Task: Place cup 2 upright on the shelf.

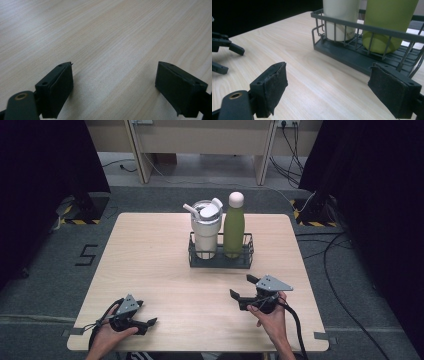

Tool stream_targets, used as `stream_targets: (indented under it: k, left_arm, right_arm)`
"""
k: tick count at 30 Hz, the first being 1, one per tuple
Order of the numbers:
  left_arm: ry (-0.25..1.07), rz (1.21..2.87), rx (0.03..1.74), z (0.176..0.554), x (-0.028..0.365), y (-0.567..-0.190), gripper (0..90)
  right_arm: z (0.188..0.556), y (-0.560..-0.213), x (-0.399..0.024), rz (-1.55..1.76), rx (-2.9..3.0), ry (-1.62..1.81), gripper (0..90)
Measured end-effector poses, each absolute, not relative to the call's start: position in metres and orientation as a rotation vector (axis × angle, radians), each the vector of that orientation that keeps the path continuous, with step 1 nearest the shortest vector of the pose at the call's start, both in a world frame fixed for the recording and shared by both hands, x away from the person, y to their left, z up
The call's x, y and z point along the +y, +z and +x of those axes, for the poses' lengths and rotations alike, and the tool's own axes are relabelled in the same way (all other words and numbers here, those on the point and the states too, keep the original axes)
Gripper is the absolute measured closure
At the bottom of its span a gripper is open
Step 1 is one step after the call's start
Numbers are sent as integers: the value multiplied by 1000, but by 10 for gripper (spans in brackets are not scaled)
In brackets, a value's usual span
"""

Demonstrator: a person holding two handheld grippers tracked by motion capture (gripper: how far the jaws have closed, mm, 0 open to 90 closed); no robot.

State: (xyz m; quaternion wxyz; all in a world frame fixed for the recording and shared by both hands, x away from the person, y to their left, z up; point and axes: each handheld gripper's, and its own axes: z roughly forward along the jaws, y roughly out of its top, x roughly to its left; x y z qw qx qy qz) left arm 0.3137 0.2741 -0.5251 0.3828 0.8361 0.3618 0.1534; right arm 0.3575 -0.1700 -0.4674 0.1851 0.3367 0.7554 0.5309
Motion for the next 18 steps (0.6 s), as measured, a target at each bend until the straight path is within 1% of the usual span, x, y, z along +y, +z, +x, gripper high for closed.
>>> stream_targets:
  k: [18]
  left_arm:
    - [391,2132,923,314,274,-525,141]
  right_arm:
    - [343,-483,-177,969,2165,1449,153]
